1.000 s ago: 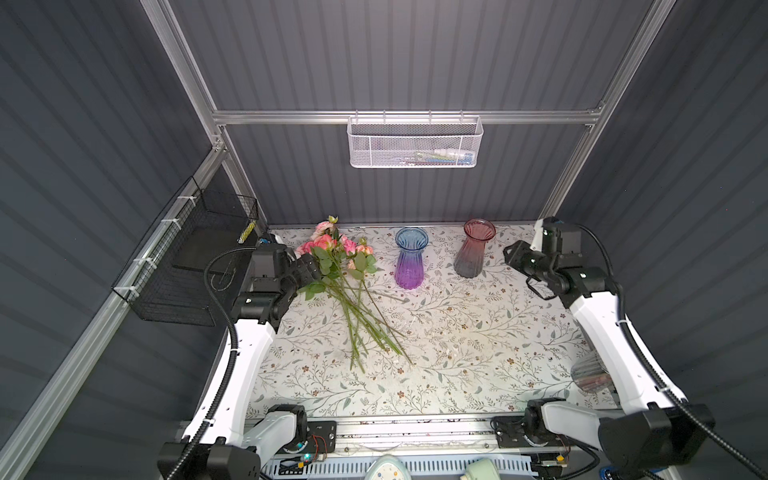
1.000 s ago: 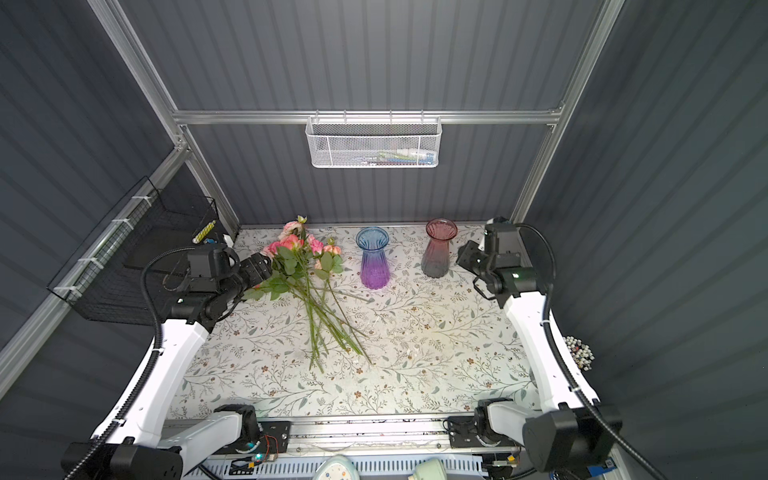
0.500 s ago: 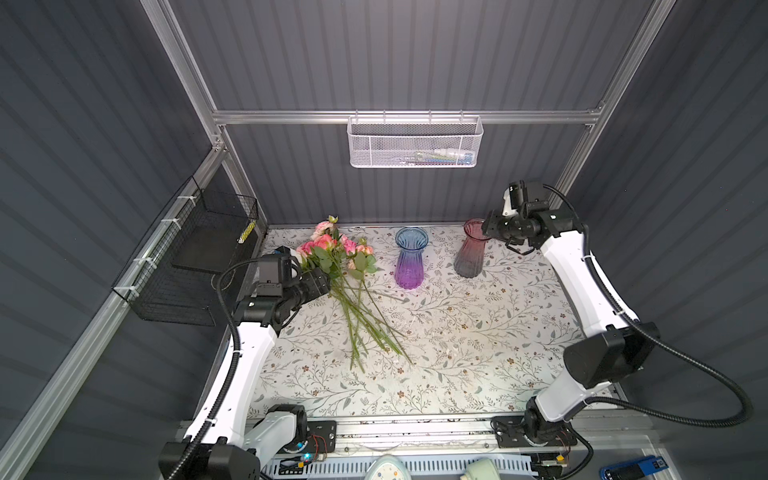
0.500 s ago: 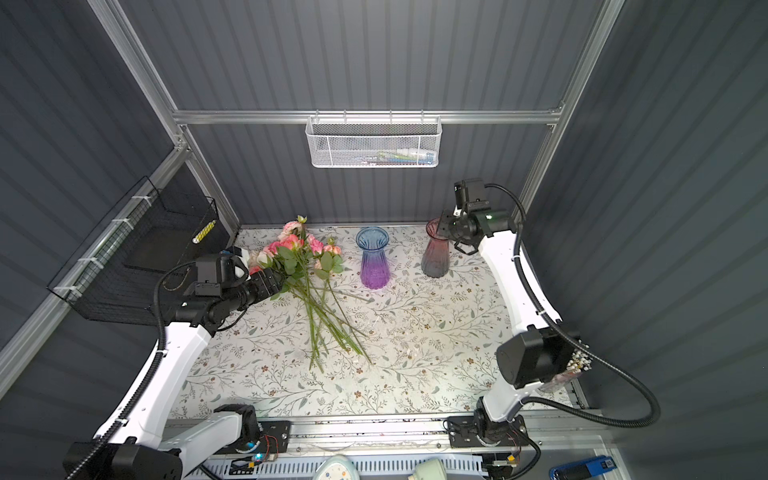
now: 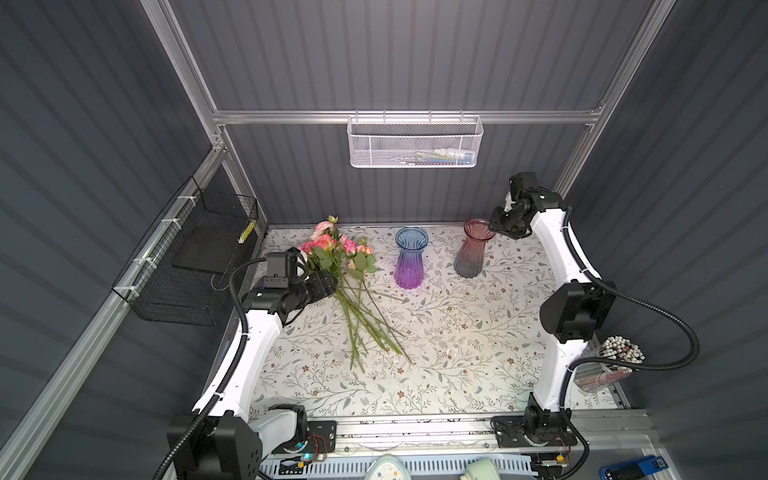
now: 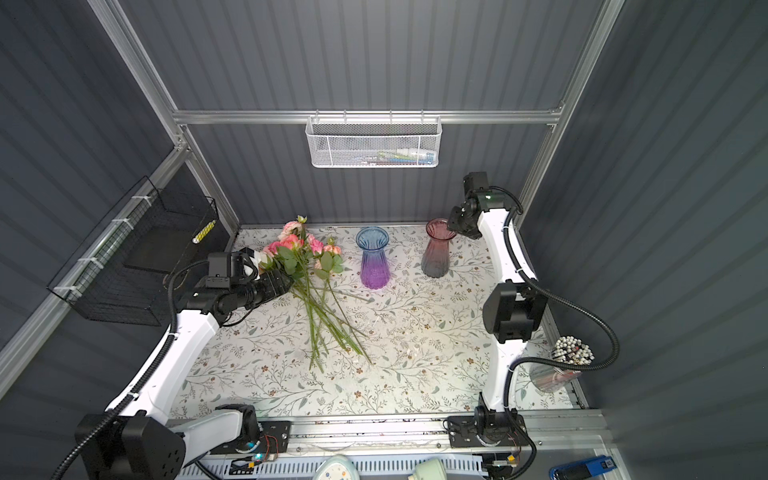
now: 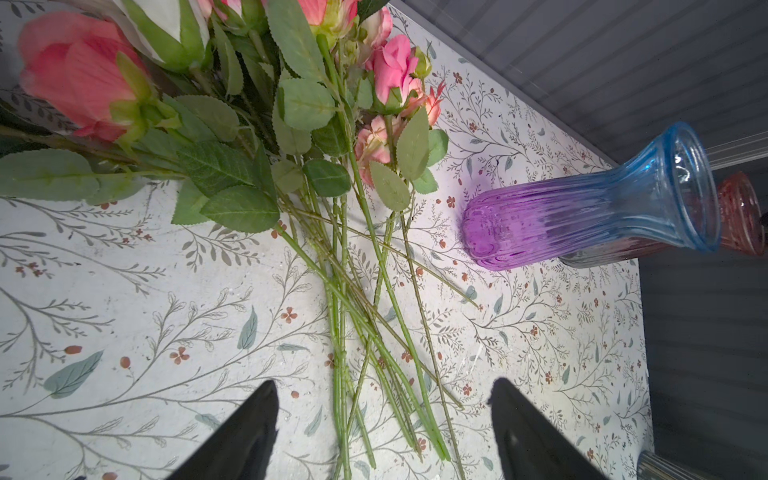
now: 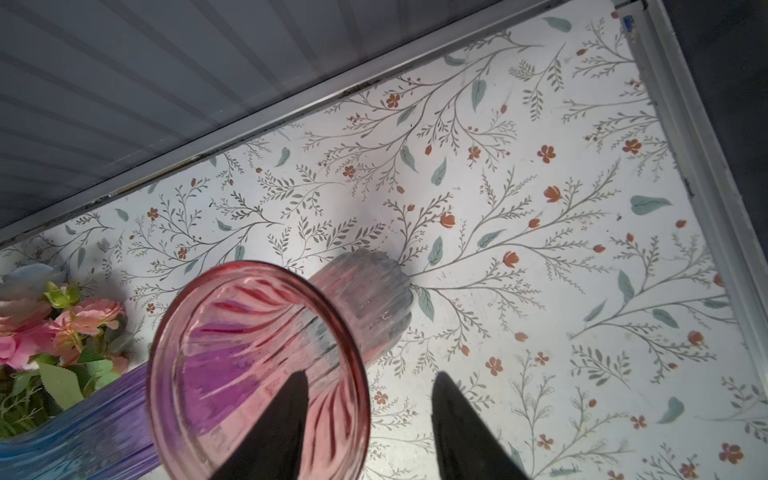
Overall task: Arrange the flowers into the vase
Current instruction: 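Raise the left gripper over the rose stems while the right approaches the pink vase, then grasp the pink vase rim with the right gripper and slide it nearer the robot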
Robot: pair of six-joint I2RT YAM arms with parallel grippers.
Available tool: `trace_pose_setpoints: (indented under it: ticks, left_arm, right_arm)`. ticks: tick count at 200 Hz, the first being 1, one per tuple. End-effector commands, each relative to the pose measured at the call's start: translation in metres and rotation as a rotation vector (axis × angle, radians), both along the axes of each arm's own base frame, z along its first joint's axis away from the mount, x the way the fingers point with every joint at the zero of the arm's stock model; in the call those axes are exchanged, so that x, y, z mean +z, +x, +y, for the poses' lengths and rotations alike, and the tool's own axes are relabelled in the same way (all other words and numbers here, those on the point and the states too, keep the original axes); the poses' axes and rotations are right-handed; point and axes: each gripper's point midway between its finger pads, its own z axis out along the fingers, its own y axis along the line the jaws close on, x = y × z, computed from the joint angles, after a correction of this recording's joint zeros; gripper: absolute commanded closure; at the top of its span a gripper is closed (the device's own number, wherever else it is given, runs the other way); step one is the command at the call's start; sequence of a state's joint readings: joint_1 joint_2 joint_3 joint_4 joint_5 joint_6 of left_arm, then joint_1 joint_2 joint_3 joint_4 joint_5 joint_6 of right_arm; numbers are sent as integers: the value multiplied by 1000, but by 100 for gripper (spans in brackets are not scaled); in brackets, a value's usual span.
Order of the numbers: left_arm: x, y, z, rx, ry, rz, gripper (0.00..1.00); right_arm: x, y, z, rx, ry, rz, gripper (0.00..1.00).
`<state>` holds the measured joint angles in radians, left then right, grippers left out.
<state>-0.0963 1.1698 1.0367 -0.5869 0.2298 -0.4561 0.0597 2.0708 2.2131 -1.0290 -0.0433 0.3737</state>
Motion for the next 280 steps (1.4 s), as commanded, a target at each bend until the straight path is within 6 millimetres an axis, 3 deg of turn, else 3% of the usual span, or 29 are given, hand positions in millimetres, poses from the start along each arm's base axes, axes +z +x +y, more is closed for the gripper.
trace_pose_setpoints:
  ticks: [1,53,95,152,280]
  left_arm:
    - [2,3,-1,-13,-5,-8,19]
    - [-5,11,-5,-19,-22,13,19]
    - [-9,17,-7,-19,-35,42,21]
    - [-9,19,-8,-17,-37,43,20]
    - [-7,11,0,6,-5,35,17]
  right_arm:
    - [-2,-1,4,33,31,32,50]
    - [-14,-1,5,54,25,68,53]
    - [-24,-2,11,74,38,92,64]
    - [-36,-8,14,82,40,123,71]
    - [-24,-13,28,100,102,88,95]
